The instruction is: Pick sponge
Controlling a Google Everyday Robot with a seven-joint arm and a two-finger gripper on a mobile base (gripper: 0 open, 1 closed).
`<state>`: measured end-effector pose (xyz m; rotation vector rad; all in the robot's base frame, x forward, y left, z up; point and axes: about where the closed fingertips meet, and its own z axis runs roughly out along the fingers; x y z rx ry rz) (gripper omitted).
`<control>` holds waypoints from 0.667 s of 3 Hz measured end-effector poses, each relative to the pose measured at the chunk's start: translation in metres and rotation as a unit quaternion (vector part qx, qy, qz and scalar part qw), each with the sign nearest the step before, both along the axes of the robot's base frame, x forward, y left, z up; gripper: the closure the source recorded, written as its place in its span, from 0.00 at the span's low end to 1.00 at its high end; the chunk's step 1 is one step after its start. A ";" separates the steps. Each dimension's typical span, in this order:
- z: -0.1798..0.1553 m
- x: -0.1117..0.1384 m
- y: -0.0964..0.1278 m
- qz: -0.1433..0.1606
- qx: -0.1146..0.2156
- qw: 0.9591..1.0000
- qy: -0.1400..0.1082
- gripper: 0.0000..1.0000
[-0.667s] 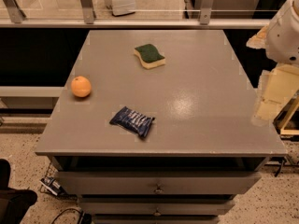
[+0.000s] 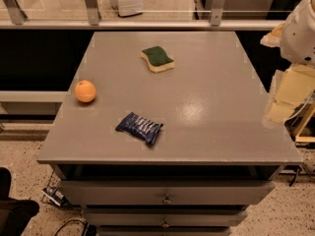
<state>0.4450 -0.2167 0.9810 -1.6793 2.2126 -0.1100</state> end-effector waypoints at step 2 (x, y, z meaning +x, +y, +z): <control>-0.009 0.066 0.026 -0.062 0.164 0.982 -0.068 0.00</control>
Offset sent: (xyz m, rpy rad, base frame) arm 0.1708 0.0515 0.0262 0.7515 -0.4471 -0.2490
